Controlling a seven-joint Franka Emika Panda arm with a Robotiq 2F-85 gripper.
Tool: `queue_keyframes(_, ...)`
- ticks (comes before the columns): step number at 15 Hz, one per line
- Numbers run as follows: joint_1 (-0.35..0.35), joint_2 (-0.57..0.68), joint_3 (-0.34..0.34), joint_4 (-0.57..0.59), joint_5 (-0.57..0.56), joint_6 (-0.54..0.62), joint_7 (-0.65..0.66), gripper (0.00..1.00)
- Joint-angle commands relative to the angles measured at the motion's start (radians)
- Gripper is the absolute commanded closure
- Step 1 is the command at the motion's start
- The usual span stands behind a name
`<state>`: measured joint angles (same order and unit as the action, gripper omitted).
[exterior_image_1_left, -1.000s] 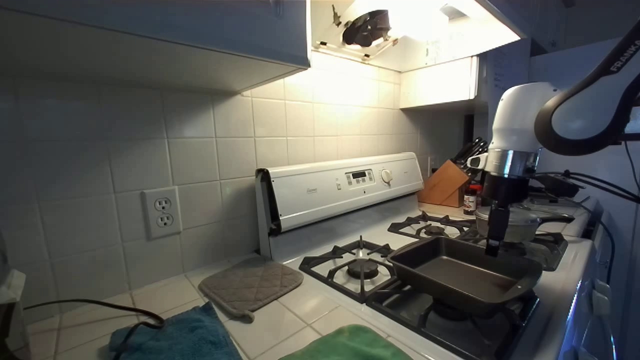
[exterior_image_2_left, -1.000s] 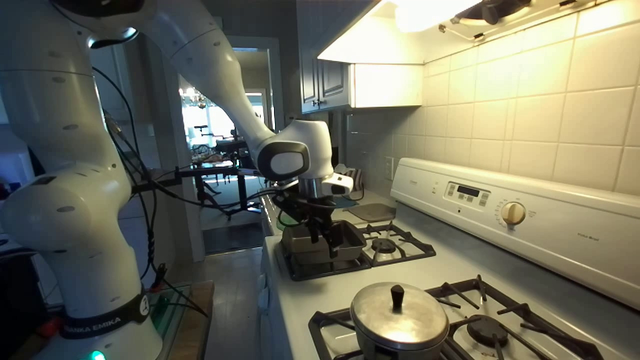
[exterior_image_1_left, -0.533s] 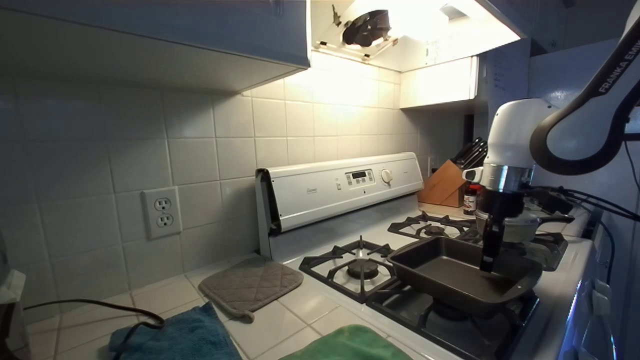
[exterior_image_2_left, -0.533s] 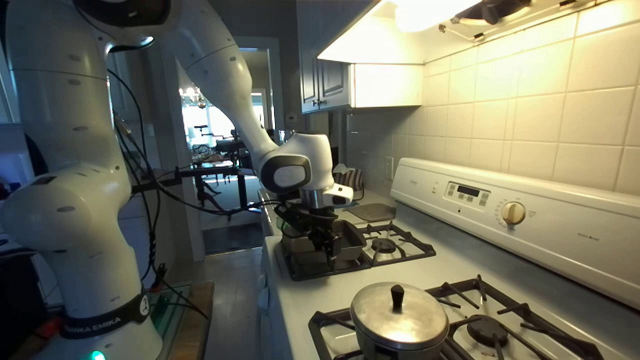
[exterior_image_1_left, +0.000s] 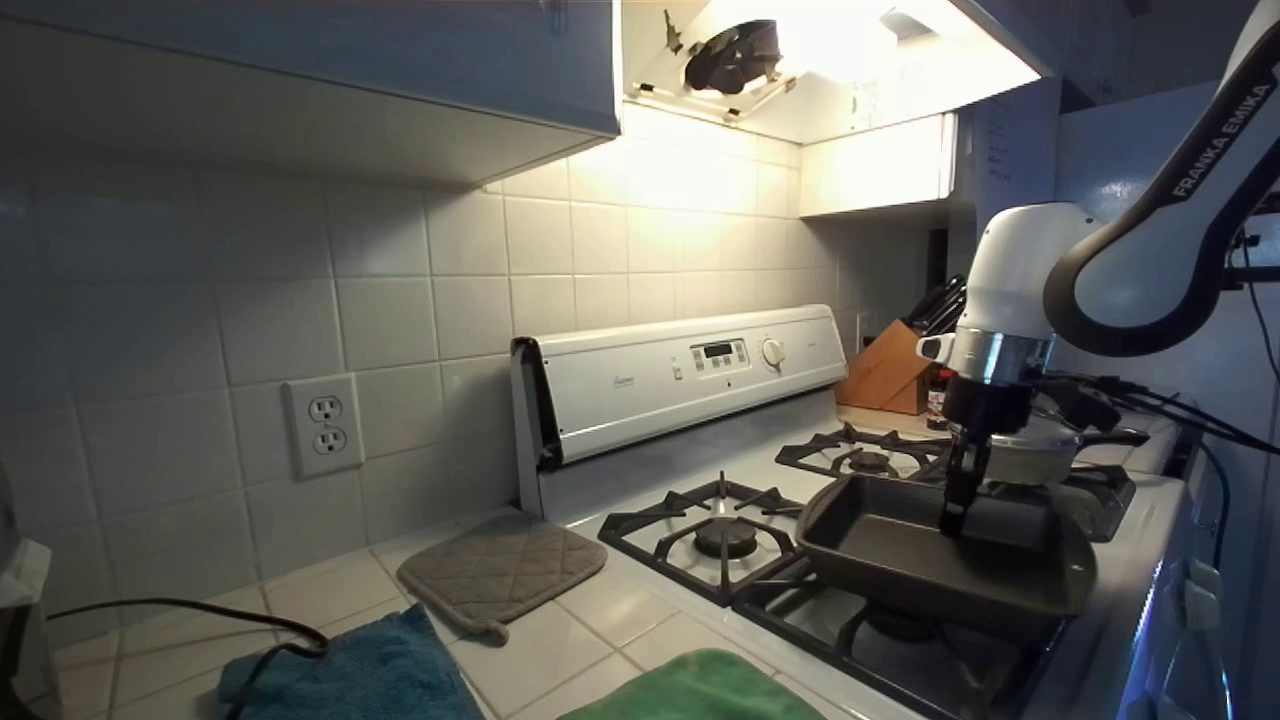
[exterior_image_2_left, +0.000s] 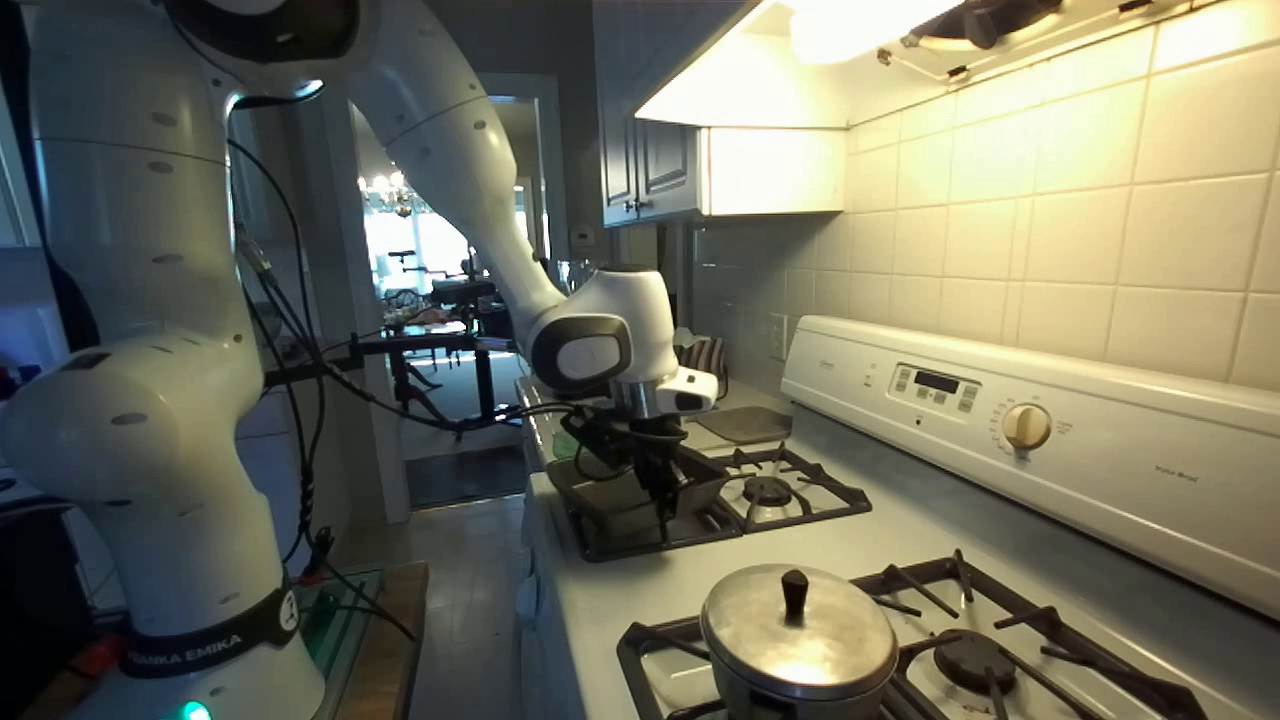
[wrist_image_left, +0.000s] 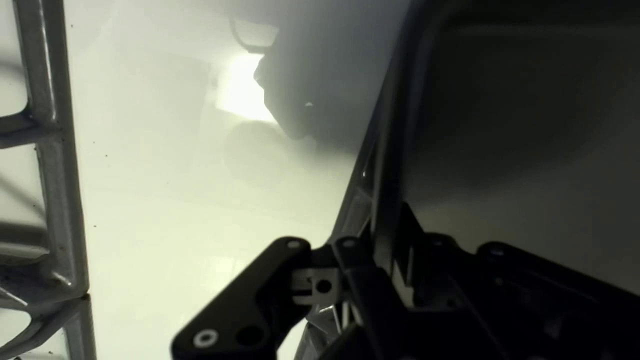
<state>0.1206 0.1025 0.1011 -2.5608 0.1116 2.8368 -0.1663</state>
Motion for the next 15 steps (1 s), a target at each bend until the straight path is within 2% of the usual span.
queue_keyframes(1, -0.018, 0.029, 0.000, 0.025, -0.020, 0.027, 0.035, 1.00)
queue_keyframes(15, -0.111, 0.042, -0.042, 0.080, 0.019, 0.072, 0.084, 0.98)
